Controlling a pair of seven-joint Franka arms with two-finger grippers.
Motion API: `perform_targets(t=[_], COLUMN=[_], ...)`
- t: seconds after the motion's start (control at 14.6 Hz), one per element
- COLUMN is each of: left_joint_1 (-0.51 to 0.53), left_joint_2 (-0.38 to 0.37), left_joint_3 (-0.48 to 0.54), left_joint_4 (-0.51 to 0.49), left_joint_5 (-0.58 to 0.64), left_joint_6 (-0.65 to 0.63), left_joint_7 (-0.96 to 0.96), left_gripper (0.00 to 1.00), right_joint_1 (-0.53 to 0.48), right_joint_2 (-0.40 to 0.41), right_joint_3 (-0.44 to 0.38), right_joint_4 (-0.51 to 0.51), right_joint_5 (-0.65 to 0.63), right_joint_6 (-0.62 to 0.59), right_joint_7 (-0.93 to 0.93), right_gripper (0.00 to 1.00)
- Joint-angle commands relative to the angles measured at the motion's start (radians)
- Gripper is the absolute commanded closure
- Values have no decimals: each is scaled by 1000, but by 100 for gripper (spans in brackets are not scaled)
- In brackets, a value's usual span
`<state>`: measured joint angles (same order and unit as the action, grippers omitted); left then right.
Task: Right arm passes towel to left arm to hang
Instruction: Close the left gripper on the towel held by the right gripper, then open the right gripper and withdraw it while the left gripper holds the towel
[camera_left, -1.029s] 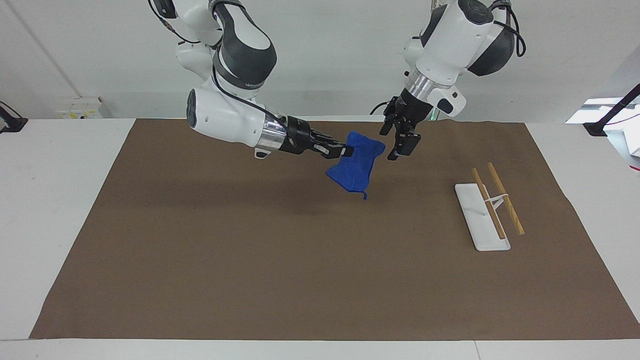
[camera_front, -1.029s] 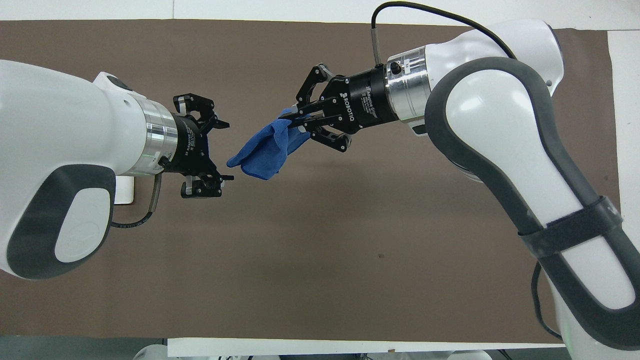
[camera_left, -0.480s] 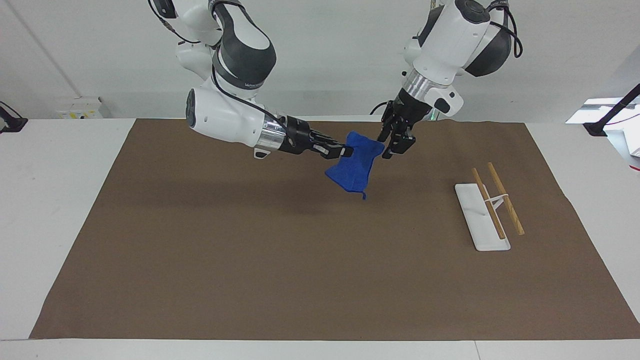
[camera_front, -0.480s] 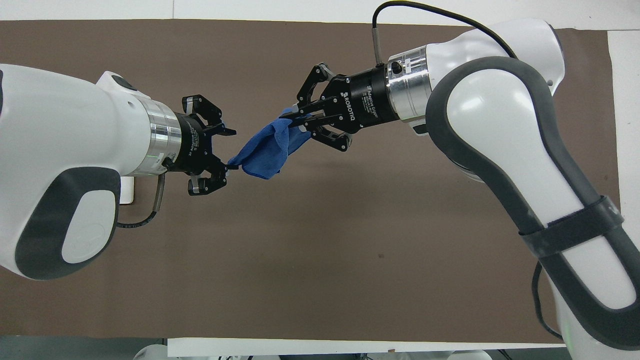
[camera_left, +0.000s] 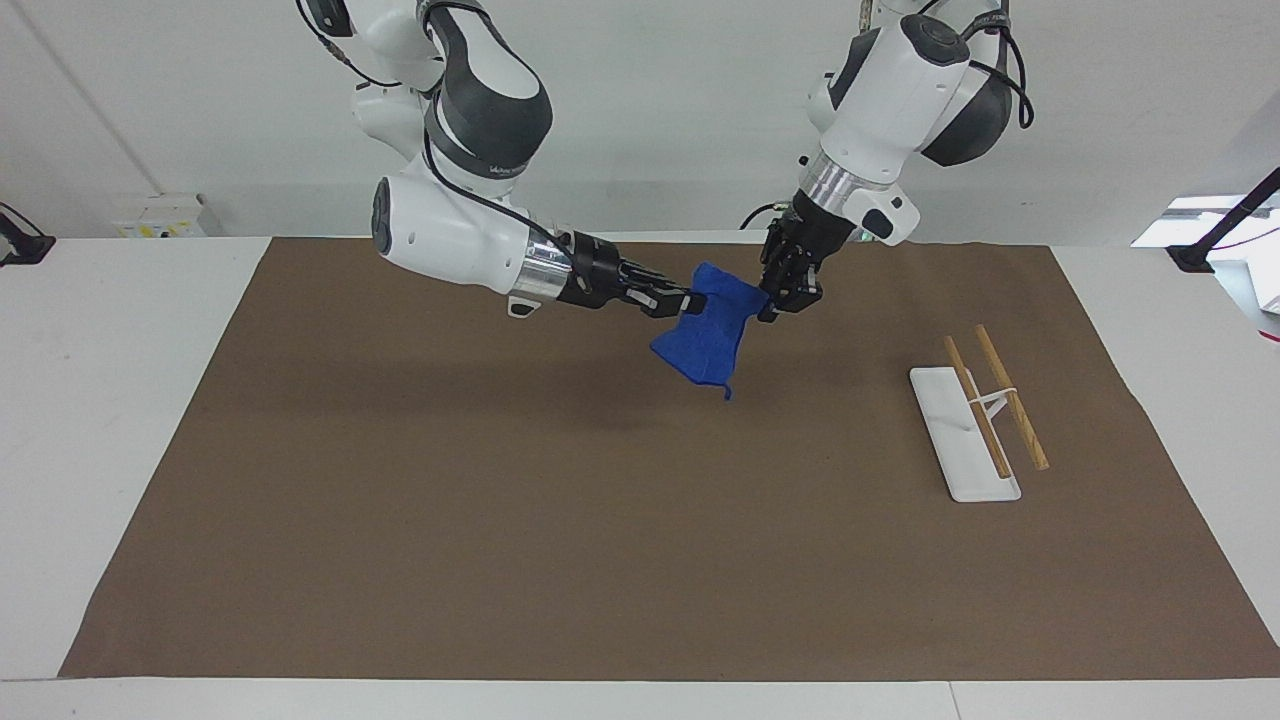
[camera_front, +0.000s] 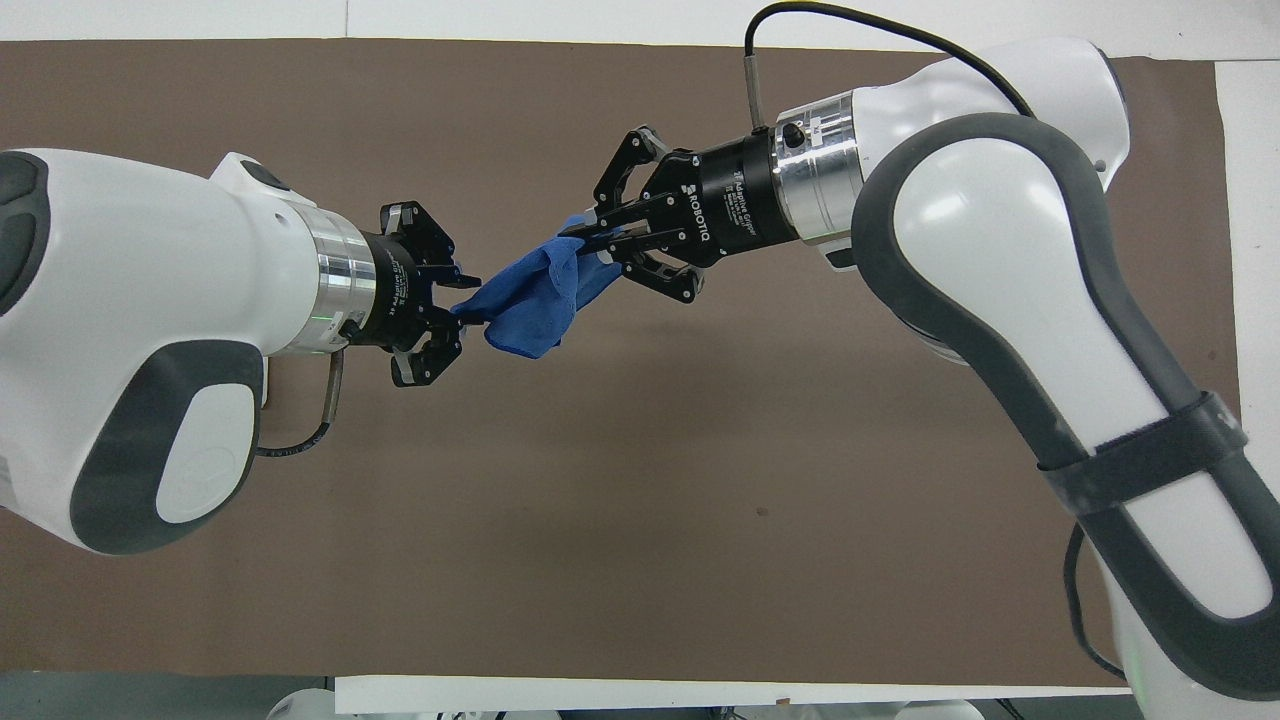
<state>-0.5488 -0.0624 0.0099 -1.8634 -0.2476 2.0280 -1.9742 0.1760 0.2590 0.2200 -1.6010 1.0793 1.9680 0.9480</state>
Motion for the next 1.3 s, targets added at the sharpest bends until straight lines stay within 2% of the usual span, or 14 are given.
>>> perform_targets(t=[0.0,0.21,0.41,0.48,0.55,0.62,0.69,0.89,1.03,1.24], left_joint_1=[-16,-16,-7,-5,-7,-5,-5,1,27,27], left_joint_2=[-5,-1,35,47,59,65,67,64,67,61], left_joint_3=[15,16,19,19,19,19,21,30,32,32], left_joint_4=[-10,0,76,113,144,167,185,242,300,339], left_joint_5=[-15,-4,40,71,94,97,99,99,114,236], left_joint_6=[12,0,-50,-78,-98,-120,-144,-210,-291,-374], left_joint_7=[15,14,15,18,34,61,86,135,175,222], left_gripper=[96,100,100,100,100,100,100,100,100,100], right_joint_1=[-6,-6,-6,-6,-6,-6,-6,-23,-56,-99], right_joint_2=[-27,-27,-27,-27,-27,-27,-27,-27,-37,-76], right_joint_3=[2,2,2,2,2,2,2,-8,-8,-8], right_joint_4=[-34,-34,-34,-34,-34,-34,-33,-33,-27,-20], right_joint_5=[24,24,24,24,24,21,10,-27,-227,-592], right_joint_6=[15,17,19,19,19,19,19,5,-1,-49], right_joint_7=[-2,-2,-2,0,-2,-8,-33,-197,-300,-544], right_gripper=[98,98,97,94,84,37,0,0,0,0])
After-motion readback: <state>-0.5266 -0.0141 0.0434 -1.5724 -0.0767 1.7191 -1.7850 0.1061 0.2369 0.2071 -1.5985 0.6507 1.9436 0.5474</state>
